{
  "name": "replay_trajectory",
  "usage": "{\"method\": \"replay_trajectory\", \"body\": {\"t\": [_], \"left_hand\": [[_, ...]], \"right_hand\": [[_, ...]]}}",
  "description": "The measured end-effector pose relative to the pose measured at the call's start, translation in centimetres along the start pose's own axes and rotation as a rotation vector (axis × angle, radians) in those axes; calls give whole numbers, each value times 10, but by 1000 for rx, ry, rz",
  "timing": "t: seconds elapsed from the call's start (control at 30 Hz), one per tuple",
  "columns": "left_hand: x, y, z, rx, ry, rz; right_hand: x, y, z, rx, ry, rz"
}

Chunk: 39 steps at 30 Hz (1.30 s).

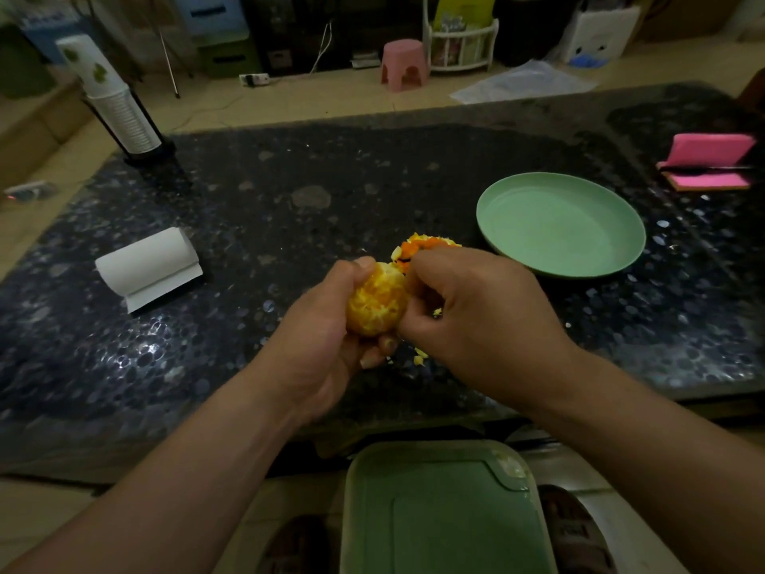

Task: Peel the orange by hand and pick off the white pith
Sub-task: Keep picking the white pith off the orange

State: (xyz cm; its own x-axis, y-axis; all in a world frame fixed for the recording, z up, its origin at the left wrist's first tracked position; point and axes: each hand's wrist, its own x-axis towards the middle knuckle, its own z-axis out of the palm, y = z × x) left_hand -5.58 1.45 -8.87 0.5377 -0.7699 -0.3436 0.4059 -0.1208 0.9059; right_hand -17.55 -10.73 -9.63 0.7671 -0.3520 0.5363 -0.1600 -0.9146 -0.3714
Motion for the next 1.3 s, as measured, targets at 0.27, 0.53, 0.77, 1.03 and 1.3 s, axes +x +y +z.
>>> {"method": "replay_trajectory", "body": {"t": [0.27, 0.53, 0.77, 1.03, 1.3], "left_hand": [[0, 1, -5, -95, -87, 36], [-4, 2, -8, -122, -94, 15], [-4, 5, -13, -217, -163, 11], [-2, 7, -15, -284, -131, -10], [-2, 4, -9, -96, -37, 9]], "right_hand": [[-3, -1, -3, 291, 26, 106], [-5, 1, -2, 398, 3, 83], [-2, 13, 0, 342, 11, 162], [-5, 4, -3, 408, -78, 163], [-5, 0, -9, 183, -14, 30]]}}
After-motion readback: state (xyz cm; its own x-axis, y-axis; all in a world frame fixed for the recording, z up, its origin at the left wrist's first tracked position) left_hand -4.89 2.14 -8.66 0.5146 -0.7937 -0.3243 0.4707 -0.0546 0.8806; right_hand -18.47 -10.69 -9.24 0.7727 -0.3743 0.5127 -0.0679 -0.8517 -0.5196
